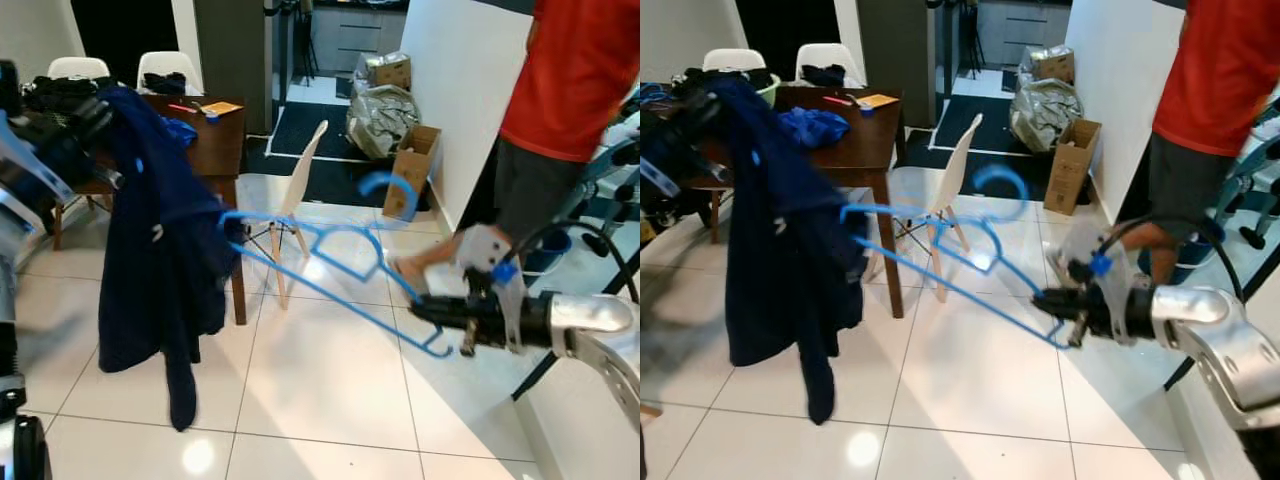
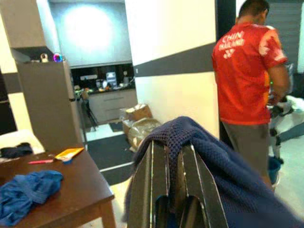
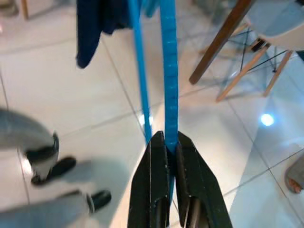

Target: Hang hanger

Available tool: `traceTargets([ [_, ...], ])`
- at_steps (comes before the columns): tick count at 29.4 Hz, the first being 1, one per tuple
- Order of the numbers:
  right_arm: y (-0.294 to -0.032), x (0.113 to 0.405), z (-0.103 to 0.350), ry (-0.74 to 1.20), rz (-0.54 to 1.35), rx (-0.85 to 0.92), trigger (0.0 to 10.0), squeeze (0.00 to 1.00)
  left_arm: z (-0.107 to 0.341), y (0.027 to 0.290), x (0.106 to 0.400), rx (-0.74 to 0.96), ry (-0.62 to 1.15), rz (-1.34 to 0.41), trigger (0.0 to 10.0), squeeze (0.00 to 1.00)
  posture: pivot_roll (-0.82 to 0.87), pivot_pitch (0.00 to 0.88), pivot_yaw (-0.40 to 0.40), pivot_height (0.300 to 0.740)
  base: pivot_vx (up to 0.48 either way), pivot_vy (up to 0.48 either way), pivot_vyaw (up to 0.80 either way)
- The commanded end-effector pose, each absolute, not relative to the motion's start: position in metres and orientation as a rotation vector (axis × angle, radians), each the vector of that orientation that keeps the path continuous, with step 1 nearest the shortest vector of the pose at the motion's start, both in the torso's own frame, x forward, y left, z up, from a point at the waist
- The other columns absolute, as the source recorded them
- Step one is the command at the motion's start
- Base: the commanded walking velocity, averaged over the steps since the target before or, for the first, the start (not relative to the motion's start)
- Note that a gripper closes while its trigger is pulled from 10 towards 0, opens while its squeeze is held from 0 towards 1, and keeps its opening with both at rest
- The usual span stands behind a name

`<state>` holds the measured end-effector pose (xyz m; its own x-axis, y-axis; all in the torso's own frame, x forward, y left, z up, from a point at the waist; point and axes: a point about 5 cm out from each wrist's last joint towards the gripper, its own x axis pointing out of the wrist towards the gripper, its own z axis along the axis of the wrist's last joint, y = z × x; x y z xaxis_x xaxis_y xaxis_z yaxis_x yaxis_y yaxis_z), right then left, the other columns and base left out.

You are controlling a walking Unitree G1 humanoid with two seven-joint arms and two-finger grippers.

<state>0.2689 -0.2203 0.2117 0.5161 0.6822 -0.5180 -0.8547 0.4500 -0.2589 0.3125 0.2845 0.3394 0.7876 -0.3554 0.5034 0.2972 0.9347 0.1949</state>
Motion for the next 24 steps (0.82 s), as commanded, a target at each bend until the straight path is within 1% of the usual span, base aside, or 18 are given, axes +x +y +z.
traceTargets([
  [1, -0.229, 0.267, 0.208, 0.409, 0.977, -0.550, 0.0, 0.00, 0.348, 0.299, 0.308, 0.173, -0.583, -0.264, 0.0, 0.00, 0.02, 0.000, -0.053, 0.740, 0.000, 0.000, 0.00],
  [2, -0.229, 0.267, 0.208, 0.409, 0.977, -0.550, 0.0, 0.00, 0.348, 0.299, 0.308, 0.173, -0.583, -0.264, 0.0, 0.00, 0.02, 0.000, -0.053, 0.740, 0.000, 0.000, 0.00],
  [3, -0.233, 0.269, 0.215, 0.368, 0.957, -0.507, 0.0, 0.00, 0.342, 0.310, 0.309, 0.197, -0.542, -0.206, 0.0, 0.00, 0.02, 0.000, -0.051, 0.740, 0.000, 0.000, 0.00],
  [4, -0.233, 0.269, 0.215, 0.368, 0.957, -0.507, 0.0, 0.00, 0.342, 0.310, 0.309, 0.197, -0.542, -0.206, 0.0, 0.00, 0.02, 0.000, -0.051, 0.740, 0.000, 0.000, 0.00],
  [6, -0.242, 0.273, 0.229, 0.253, 0.918, -0.373, 0.0, 0.00, 0.317, 0.334, 0.313, 0.275, -0.391, -0.044, 0.0, 0.00, 0.02, 0.000, -0.051, 0.740, 0.000, 0.000, 0.00],
  [7, -0.242, 0.273, 0.229, 0.253, 0.918, -0.373, 0.0, 0.00, 0.317, 0.334, 0.313, 0.275, -0.391, -0.044, 0.0, 0.00, 0.02, 0.000, -0.051, 0.740, 0.000, 0.000, 0.00],
  [8, -0.245, 0.274, 0.232, 0.218, 0.909, -0.332, 0.0, 0.00, 0.308, 0.341, 0.313, 0.300, -0.342, 0.004, 0.0, 0.00, 0.02, 0.000, -0.051, 0.740, 0.000, 0.000, 0.00],
  [10, -0.245, 0.274, 0.232, 0.218, 0.909, -0.332, 0.0, 0.00, 0.308, 0.341, 0.313, 0.300, -0.342, 0.004, 0.0, 0.00, 0.02, 0.000, -0.051, 0.740, 0.000, 0.000, 0.00],
  [14, -0.243, 0.273, 0.236, 0.150, 0.936, -0.246, 0.0, 0.00, 0.290, 0.345, 0.314, 0.327, -0.269, 0.047, 0.0, 0.00, 0.02, 0.000, -0.051, 0.740, 0.000, 0.000, 0.00],
  [15, -0.238, 0.271, 0.239, 0.108, 0.972, -0.190, 0.0, 0.00, 0.280, 0.343, 0.316, 0.328, -0.240, 0.053, 0.0, 0.00, 0.02, 0.000, -0.050, 0.740, 0.000, 0.000, 0.00],
  [16, -0.238, 0.271, 0.239, 0.108, 0.972, -0.190, 0.0, 0.00, 0.280, 0.343, 0.316, 0.328, -0.240, 0.053, 0.0, 0.00, 0.02, 0.000, -0.050, 0.740, 0.000, 0.000, 0.00],
  [17, -0.232, 0.267, 0.234, 0.137, 1.027, -0.183, 0.0, 0.00, 0.270, 0.340, 0.317, 0.318, -0.219, 0.057, 0.0, 0.00, 0.02, 0.000, -0.050, 0.740, 0.000, 0.000, 0.00],
  [18, -0.232, 0.267, 0.234, 0.137, 1.027, -0.183, 0.0, 0.00, 0.270, 0.340, 0.317, 0.318, -0.219, 0.057, 0.0, 0.00, 0.02, 0.000, -0.050, 0.740, 0.000, 0.000, 0.00],
  [19, -0.230, 0.263, 0.223, 0.213, 1.057, -0.241, 0.0, 0.00, 0.264, 0.337, 0.319, 0.313, -0.209, 0.062, 0.0, 0.00, 0.02, 0.000, -0.049, 0.740, 0.000, 0.000, 0.00],
  [21, -0.230, 0.263, 0.223, 0.213, 1.057, -0.241, 0.0, 0.00, 0.264, 0.337, 0.319, 0.313, -0.209, 0.062, 0.0, 0.00, 0.02, 0.000, -0.049, 0.740, 0.000, 0.000, 0.00],
  [22, -0.234, 0.262, 0.210, 0.328, 1.041, -0.357, 0.0, 0.00, 0.262, 0.336, 0.321, 0.307, -0.210, 0.068, 0.0, 0.00, 0.02, 0.000, -0.050, 0.740, 0.000, 0.000, 0.00],
  [23, -0.243, 0.261, 0.196, 0.459, 1.008, -0.520, 0.0, 0.00, 0.263, 0.334, 0.323, 0.302, -0.223, 0.065, 0.0, 0.00, 0.02, 0.000, -0.048, 0.740, 0.000, 0.000, 0.00],
  [24, -0.243, 0.261, 0.196, 0.459, 1.008, -0.520, 0.0, 0.00, 0.263, 0.334, 0.323, 0.302, -0.223, 0.065, 0.0, 0.00, 0.02, 0.000, -0.048, 0.740, 0.000, 0.000, 0.00],
])
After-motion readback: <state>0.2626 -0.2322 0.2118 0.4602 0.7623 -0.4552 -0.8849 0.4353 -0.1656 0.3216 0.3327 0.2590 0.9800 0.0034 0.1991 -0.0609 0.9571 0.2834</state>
